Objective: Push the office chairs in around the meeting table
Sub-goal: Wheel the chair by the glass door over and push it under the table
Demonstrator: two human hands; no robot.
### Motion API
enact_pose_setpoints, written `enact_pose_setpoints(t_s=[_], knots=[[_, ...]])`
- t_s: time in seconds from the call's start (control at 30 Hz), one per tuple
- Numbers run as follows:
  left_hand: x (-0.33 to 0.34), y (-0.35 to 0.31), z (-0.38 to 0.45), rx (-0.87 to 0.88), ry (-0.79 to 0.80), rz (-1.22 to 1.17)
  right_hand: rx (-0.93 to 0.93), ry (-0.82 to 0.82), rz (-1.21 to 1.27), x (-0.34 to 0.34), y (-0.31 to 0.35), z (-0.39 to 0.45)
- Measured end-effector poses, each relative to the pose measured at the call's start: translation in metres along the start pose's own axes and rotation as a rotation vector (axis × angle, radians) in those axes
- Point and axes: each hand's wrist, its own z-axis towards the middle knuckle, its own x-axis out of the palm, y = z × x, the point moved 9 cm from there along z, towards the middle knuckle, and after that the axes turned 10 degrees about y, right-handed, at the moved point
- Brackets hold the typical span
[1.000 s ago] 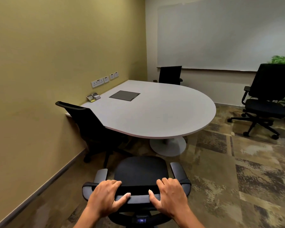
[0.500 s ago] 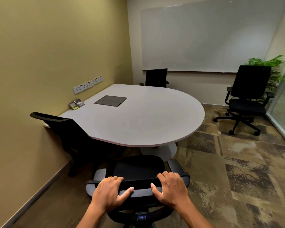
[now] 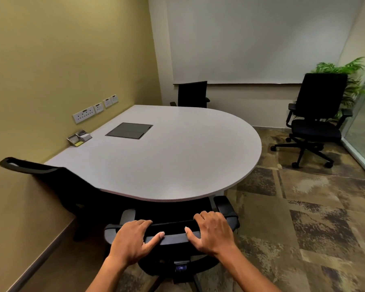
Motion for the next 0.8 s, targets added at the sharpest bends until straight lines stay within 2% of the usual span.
enact_pose_setpoints(t_s=[0.17,0.43,0.57,0.8], knots=[[0.015,0.006,0.048,0.001,0.035,0.007,0.016,0.031,0.021,0.015,-0.027,0.033],[0.008,0.030,0.129,0.018,-0.048,0.045,0.029,-0.048,0.015,0.013,-0.058,0.104],[0.014,0.040,0.145,0.043,-0.021,0.025,0.036,-0.071,0.004,0.016,-0.061,0.114],[0.003,0.057,0.153,0.078,-0.097,0.037,0.032,-0.112,-0.006,0.012,-0.051,0.132]])
